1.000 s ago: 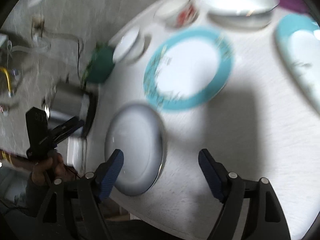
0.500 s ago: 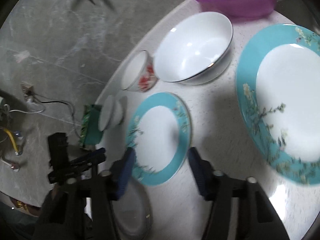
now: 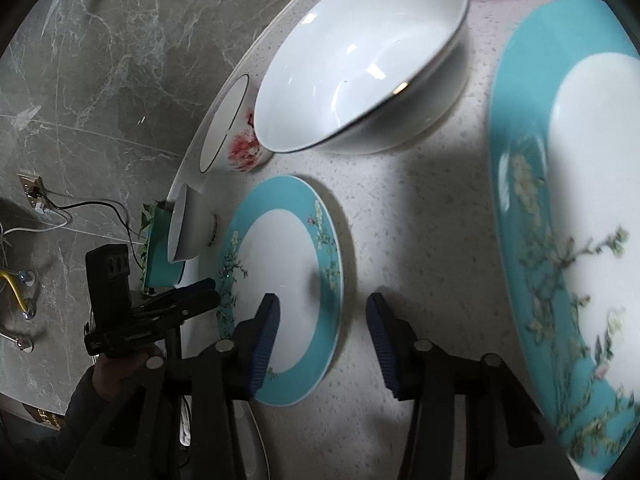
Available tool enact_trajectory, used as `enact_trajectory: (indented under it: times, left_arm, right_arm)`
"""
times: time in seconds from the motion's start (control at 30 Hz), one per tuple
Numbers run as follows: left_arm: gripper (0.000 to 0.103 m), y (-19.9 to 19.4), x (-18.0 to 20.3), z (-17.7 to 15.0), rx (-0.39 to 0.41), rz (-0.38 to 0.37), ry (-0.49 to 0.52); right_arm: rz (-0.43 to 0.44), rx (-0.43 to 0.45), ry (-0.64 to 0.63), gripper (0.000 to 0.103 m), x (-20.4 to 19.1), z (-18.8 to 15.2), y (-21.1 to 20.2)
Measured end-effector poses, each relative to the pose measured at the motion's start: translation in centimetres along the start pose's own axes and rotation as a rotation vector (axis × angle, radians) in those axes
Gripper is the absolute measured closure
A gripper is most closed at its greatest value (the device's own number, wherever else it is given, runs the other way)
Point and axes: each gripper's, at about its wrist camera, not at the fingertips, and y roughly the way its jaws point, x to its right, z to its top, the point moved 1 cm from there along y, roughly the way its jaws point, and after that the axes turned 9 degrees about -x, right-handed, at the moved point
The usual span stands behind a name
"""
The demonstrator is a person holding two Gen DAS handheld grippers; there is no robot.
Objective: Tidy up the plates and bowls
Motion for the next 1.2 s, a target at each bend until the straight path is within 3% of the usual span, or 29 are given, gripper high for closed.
enact_trajectory:
  times: [0.1, 0.17, 0.2, 0.23, 0.27, 0.37, 0.5, 0.53, 0.67, 1.2]
  left_arm:
    - [0.038, 0.1, 0.3, 0.5, 0.002, 0.007, 0.008]
    - [0.046, 0.3, 0.5, 0.8, 0.006, 0.003, 0.019]
    - [0.056, 0.3, 0.8, 0.8, 0.006, 0.000, 0.030]
    - [0.074, 0.5, 1.1, 0.9, 0.003, 0.000, 0.037]
    - [0.080, 0.7, 1.3, 1.0, -0.009, -0.002, 0.038]
    - [0.080, 0.7, 1.6, 1.2, -0.007, 0.005, 0.035]
    - [0.080, 0.7, 1.7, 1.2, -0.011, 0.013, 0.038]
    - [0.080, 0.6, 1.8, 1.1, -0.012, 0.016, 0.040]
    - [0.081, 0.6, 2.2, 0.8, -0.020, 0.044, 0.054]
    - [0.084, -1.7, 4.1, 0.5, 0.010, 0.056, 0.025]
  right_arm:
    - [0.004, -0.022, -0.008, 0.063, -0.2, 0.1, 0.4]
    - [0.000, -0.034, -0.029, 0.063, -0.6, 0.2, 0.7]
    - [-0.005, -0.036, -0.039, 0.063, -0.7, 0.1, 0.8]
    - [-0.009, -0.032, -0.045, 0.062, -0.9, 0.2, 0.8]
    - [-0.008, -0.029, -0.047, 0.063, -0.9, 0.2, 0.9]
    - [-0.021, -0.040, -0.044, 0.066, -0.9, 0.4, 0.9]
    - [-0.047, -0.057, -0.009, 0.092, -0.1, 0.7, 0.9]
    - [-0.049, -0.061, 0.001, 0.094, 0.1, 0.8, 0.9]
    - [-0.085, -0.070, -0.028, 0.092, -0.5, 0.9, 0.9]
    - [-0.067, -0.050, -0.014, 0.092, -1.5, 1.2, -1.1]
